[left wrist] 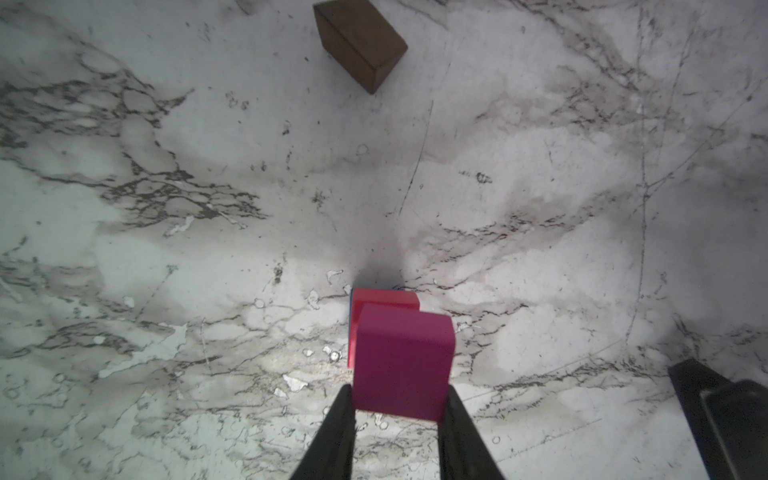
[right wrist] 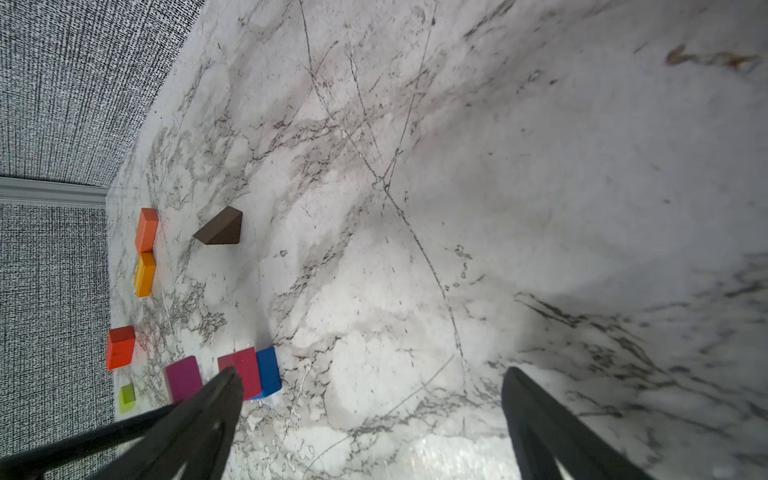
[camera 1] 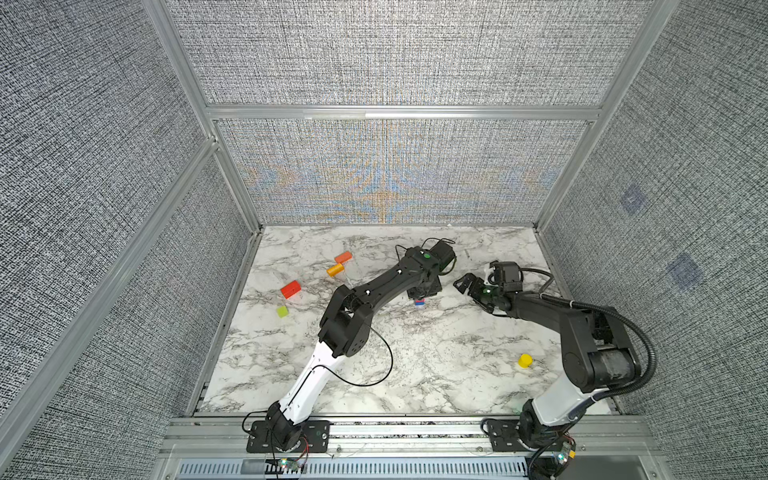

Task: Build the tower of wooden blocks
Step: 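Lower the magenta cube onto the pink cube with the left gripper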

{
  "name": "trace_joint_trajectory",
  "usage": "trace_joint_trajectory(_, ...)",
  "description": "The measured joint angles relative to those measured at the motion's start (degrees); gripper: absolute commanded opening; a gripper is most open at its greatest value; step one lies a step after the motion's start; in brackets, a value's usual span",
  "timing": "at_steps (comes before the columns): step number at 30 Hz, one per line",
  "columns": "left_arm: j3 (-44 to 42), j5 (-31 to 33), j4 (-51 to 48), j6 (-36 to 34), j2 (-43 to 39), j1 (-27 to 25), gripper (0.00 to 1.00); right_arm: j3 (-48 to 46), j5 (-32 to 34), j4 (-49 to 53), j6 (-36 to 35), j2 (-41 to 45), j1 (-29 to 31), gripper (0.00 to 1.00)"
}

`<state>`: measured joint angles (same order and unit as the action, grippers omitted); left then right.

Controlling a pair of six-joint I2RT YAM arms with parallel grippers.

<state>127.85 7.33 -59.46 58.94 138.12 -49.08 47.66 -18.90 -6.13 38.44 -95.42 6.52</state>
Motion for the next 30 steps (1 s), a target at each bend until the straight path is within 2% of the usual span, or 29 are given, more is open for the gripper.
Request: trace_joint_trajectory(30,-0.92,1.36,-1.75,-0.04,0.83,-0.55,0.28,-0.07,-2.32,-2.05,0.5,-1.97,-0.04,0.99)
